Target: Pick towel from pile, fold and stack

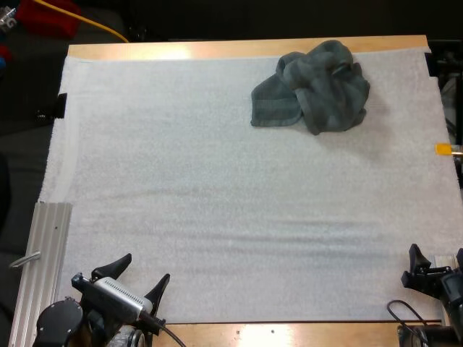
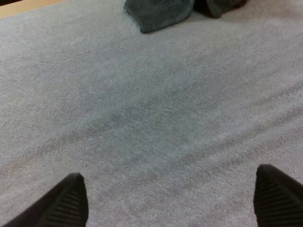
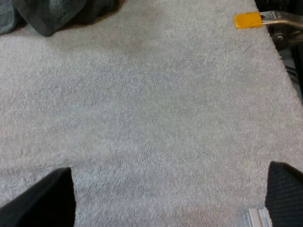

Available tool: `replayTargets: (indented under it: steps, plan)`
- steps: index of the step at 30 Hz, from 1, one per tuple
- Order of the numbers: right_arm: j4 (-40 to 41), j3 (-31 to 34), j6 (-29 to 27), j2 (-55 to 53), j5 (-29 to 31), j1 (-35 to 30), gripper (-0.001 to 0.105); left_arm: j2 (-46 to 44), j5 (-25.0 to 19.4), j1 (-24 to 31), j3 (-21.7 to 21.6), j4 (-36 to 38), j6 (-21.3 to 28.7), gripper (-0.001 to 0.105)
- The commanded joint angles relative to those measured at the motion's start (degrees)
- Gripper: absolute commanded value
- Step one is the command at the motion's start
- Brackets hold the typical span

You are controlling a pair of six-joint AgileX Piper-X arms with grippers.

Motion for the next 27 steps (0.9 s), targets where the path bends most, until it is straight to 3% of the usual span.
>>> replayTargets:
  steps: [1,27]
  plan:
    - [-0.5,0.0,0.1,-2.5,0.4,-0.3,0.079,-8.0,-0.1,0.0,-0.4,-0.6,0.1,0.069]
    - [-0.8,0.0,0.1,-2.5,-0.1,-0.3,0.079,-8.0,0.0,0.0,-0.4,-0.6,-1.1,0.069]
